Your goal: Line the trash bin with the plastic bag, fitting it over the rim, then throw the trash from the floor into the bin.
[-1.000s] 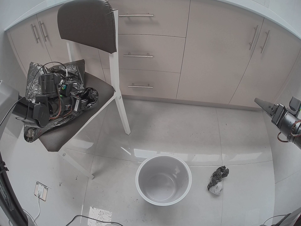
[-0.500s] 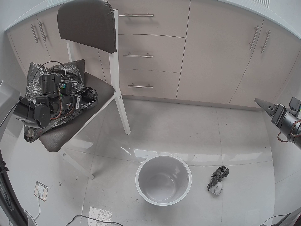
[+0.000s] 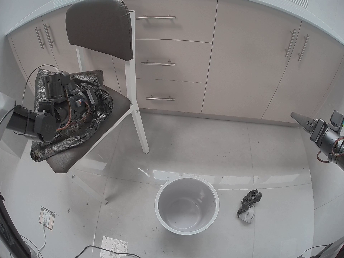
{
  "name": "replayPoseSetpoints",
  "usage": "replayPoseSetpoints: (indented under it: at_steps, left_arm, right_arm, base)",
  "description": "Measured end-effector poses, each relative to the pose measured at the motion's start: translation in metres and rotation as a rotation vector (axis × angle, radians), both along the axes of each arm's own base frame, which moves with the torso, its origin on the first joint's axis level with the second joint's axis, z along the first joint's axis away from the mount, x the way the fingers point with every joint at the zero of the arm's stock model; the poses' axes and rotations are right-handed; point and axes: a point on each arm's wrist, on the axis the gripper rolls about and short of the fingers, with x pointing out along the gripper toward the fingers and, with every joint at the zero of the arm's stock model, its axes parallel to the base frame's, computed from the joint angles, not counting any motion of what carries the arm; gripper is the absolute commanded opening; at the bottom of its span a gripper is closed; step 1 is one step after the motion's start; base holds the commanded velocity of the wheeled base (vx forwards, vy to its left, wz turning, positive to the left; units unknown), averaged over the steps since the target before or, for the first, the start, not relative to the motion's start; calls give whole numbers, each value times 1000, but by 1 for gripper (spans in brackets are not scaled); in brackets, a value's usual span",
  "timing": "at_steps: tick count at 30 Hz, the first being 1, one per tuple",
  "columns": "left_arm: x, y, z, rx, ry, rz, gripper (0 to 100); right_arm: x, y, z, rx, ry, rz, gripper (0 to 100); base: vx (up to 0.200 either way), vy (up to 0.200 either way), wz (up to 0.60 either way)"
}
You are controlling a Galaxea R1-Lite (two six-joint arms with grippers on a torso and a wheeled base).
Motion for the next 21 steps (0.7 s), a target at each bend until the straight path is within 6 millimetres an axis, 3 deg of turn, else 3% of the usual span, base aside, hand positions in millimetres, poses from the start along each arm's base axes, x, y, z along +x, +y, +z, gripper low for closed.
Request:
replayPoseSetpoints:
  at_steps: [8, 15, 21]
  left_arm:
    - [-27, -6, 29, -528, 104, -32, 0]
    - [-58, -10, 43, -967, 392, -300, 0]
    - [-90, -26, 49, -1105, 544, -453, 0]
  right_arm:
    - [-2, 1, -4, -3, 13, 51, 100]
    - [-6, 6, -11, -19, 33, 143, 100]
    - [-13, 22, -28, -107, 63, 310, 100]
  base:
    - [0, 0, 0]
    - [0, 0, 0]
    - [0, 0, 0]
